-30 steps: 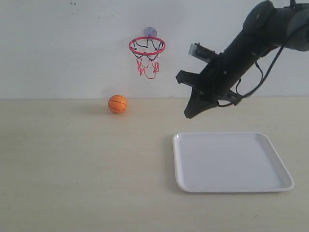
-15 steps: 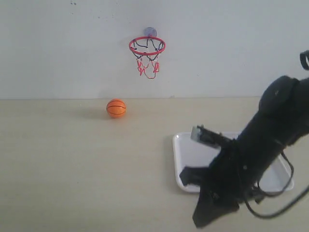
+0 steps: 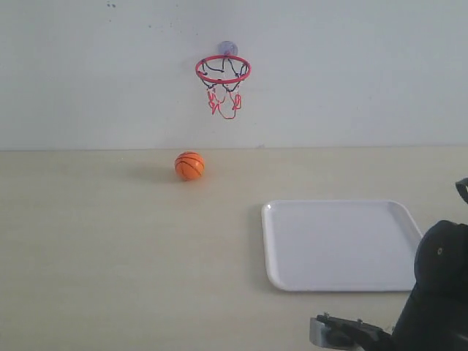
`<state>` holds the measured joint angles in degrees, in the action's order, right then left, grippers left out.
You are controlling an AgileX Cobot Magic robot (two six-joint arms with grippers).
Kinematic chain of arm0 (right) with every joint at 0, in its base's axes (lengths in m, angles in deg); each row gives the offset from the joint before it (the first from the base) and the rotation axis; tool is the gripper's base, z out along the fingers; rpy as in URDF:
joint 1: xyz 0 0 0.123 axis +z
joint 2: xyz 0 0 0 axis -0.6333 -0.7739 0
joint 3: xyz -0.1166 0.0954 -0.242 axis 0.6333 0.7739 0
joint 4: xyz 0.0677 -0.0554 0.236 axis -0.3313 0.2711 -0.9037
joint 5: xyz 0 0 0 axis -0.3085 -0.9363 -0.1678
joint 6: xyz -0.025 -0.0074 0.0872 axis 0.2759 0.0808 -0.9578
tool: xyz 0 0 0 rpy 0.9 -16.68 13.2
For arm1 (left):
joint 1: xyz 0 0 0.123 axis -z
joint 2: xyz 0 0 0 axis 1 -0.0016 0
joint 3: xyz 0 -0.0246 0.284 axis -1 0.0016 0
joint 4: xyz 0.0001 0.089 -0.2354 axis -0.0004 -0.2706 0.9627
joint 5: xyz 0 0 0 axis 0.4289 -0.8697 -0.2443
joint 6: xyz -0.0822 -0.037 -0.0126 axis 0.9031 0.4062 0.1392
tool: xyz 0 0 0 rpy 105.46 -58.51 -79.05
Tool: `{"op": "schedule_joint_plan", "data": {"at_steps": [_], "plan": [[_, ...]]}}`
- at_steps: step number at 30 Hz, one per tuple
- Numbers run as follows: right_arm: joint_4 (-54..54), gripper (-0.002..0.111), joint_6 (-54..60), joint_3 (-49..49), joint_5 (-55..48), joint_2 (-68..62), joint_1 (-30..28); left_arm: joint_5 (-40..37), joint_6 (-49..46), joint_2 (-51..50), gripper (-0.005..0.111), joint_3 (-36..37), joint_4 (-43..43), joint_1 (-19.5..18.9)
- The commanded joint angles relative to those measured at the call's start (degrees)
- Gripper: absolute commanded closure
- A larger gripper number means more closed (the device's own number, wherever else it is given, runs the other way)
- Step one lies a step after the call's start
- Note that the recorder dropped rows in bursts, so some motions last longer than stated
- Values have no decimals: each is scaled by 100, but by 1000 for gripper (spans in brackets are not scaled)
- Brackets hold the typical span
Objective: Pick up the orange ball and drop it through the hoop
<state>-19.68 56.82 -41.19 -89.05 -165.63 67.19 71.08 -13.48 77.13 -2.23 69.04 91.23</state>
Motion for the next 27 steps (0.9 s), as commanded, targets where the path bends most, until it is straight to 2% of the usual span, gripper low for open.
{"op": "schedule_joint_plan", "data": {"at_steps": [1,11,13,17,23,27], "plan": [[-40,108,31,20,-4,53,10,13,-28,14,103,21,-8,-9],[-28,108,56,20,37,95,-33,13,-28,14,103,21,-8,-9],[-39,108,70,100,532,505,-33,13,-28,14,103,21,-8,-9],[-147,108,29,774,1992,2226,-33,13,-28,14,103,21,-8,-9],[-147,108,29,2312,3144,4641,-33,13,-28,14,103,21,-8,-9],[-147,108,29,2989,3487,5629,-107,13,-28,14,103,21,-8,-9]]}}
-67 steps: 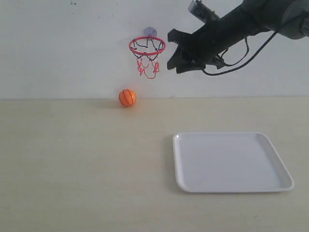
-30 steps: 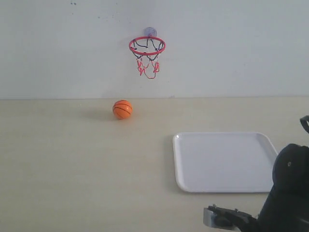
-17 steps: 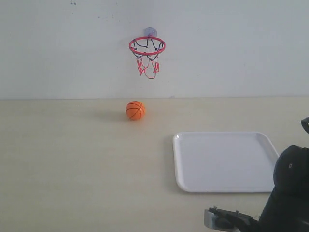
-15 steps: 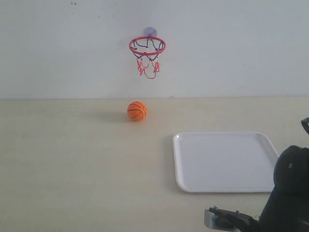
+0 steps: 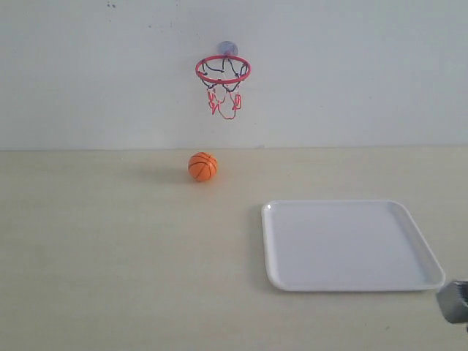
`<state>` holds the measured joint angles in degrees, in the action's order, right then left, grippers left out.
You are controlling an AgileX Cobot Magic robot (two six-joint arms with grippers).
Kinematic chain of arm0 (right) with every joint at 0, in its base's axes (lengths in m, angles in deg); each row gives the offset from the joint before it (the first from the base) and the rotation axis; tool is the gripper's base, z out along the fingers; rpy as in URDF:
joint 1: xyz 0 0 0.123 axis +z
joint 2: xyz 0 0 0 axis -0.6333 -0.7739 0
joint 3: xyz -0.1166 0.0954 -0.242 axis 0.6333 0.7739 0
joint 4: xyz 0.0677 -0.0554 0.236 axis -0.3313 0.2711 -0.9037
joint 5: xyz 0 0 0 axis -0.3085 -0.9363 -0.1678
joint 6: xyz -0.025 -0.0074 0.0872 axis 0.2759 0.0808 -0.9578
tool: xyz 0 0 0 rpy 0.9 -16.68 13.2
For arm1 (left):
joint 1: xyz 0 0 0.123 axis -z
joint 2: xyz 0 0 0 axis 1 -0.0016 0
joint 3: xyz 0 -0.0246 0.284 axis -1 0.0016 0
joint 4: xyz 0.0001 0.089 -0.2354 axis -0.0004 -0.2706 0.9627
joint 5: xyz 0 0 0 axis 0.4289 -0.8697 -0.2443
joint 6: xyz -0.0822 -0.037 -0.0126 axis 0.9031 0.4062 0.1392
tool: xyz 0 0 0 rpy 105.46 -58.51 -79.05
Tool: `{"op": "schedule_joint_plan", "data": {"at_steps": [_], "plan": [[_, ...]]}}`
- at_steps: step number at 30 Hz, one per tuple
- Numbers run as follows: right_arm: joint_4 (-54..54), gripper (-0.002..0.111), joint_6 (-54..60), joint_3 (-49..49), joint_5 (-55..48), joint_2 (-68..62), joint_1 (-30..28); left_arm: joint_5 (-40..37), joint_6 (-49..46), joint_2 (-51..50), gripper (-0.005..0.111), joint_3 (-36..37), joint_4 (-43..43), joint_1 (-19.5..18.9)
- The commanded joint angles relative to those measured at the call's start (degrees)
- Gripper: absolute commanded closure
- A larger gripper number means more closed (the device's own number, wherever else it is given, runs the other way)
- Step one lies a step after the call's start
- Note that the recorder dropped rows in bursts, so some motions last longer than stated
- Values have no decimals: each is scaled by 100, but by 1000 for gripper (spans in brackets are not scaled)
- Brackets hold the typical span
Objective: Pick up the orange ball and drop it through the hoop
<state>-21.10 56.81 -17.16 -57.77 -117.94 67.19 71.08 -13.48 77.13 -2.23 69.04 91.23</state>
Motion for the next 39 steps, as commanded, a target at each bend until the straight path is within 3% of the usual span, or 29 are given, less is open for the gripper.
{"op": "schedule_joint_plan", "data": {"at_steps": [1,4,24,33,39], "plan": [[-4,108,30,741,404,1117,-151,13,-28,14,103,21,-8,-9],[-4,108,30,1094,564,1840,-324,13,-28,14,103,21,-8,-9],[-17,108,7,1094,1265,5206,-1365,13,-28,14,103,21,-8,-9],[-206,108,-344,1094,2200,5206,-1590,14,-28,14,103,21,-8,-9],[-220,108,-1994,1094,3240,5206,-1590,14,-28,14,103,21,-8,-9]]}}
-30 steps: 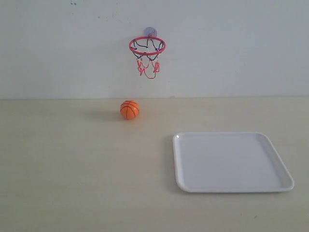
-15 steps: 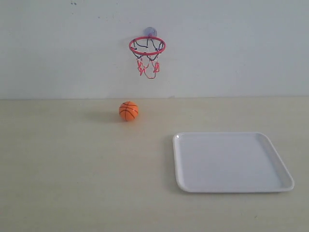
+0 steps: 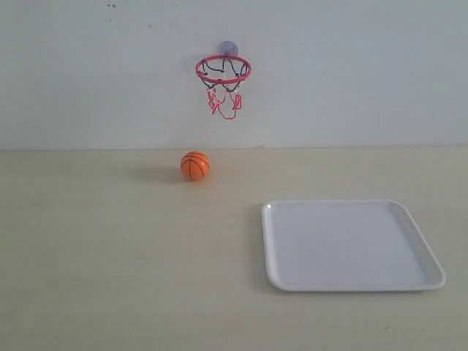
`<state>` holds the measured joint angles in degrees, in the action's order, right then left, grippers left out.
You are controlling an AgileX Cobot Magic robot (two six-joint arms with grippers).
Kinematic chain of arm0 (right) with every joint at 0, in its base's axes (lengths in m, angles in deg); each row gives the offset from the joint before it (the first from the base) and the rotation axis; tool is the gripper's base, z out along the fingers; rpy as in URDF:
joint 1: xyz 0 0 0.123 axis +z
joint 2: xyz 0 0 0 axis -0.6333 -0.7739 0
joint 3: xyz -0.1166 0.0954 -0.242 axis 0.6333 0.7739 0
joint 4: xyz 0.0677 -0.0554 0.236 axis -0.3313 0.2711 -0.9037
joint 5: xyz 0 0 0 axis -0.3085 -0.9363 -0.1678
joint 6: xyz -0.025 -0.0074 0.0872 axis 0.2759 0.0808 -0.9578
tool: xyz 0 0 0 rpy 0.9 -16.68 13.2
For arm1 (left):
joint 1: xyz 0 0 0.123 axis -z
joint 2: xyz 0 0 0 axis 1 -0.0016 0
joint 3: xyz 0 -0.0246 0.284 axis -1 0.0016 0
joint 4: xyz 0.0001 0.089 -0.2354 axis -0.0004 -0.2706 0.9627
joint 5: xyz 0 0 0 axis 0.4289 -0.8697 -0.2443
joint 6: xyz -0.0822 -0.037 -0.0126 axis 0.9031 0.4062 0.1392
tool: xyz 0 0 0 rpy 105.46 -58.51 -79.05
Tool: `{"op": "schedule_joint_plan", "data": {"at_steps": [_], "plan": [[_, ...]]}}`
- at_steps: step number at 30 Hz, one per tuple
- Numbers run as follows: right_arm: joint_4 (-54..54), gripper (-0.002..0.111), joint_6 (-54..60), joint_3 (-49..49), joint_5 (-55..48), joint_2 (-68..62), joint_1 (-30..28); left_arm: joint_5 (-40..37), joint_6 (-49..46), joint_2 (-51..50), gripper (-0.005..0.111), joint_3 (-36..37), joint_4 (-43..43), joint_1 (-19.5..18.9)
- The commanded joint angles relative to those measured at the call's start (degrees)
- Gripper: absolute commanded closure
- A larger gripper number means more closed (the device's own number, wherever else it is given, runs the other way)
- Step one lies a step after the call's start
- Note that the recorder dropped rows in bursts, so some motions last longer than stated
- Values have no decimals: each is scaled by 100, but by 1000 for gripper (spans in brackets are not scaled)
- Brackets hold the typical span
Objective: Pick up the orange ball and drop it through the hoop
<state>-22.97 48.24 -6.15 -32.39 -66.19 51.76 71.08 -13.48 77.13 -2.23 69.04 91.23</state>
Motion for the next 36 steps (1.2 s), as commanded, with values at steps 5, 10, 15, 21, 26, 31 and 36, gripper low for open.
{"op": "schedule_joint_plan", "data": {"at_steps": [5,10,15,21,26,31,36], "plan": [[1236,108,-2093,-7,1160,31,-47,14,-28,14,103,21,-8,-9],[5107,108,-2806,-7,615,31,-47,14,-28,14,103,21,-8,-9],[5293,108,-2840,-7,-681,31,-47,14,-28,14,103,21,-8,-9],[5389,108,-2687,-7,-2545,31,-47,14,-28,14,103,21,-8,-9],[5429,108,-2554,-7,-2526,31,-47,14,-28,14,103,21,-8,-9],[5404,108,-2564,-7,-2568,31,-47,14,-28,14,103,21,-8,-9],[5404,108,-2564,-7,-2568,31,-47,3,-28,14,103,21,-8,-9]]}}
